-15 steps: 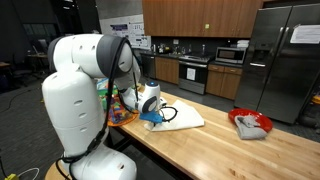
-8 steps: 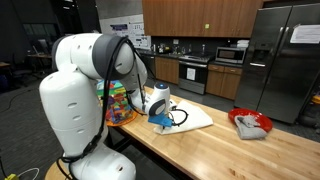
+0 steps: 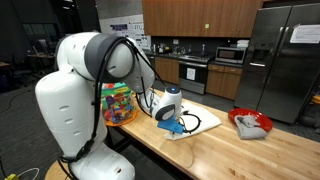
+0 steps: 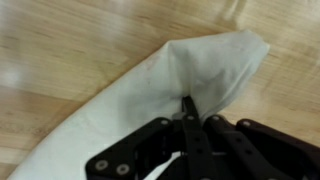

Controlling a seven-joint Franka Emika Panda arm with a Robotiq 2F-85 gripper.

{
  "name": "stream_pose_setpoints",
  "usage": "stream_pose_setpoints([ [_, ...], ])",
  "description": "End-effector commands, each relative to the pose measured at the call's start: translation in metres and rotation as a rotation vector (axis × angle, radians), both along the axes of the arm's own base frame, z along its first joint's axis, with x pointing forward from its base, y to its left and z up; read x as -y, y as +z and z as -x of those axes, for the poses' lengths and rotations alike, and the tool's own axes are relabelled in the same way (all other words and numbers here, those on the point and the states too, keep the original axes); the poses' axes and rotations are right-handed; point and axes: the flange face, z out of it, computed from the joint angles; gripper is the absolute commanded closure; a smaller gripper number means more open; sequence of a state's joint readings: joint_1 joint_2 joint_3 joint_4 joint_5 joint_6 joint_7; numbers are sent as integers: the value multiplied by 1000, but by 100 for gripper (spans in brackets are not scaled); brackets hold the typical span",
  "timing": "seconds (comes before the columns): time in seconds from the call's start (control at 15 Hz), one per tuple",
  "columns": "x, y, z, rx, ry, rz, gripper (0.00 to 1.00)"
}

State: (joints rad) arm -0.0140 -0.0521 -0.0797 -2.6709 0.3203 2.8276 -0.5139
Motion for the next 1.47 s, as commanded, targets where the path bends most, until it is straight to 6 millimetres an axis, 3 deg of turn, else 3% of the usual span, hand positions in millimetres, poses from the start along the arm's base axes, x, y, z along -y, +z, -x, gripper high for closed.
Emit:
stream_pose_setpoints([
  [0.0,17,-3,12,16,-4,-16,99],
  [0.07,17,-1,11,35,0,-23,88],
  [0.13,17,-1,10,45,1,-30,71],
  [0.2,15,-1,5,23,-8,-29,92],
  [0.4,15,-1,6,32,-3,-32,72],
  [0.47,15,-1,6,33,-2,-32,70],
  [1.4,15,-1,6,34,-1,-31,70],
])
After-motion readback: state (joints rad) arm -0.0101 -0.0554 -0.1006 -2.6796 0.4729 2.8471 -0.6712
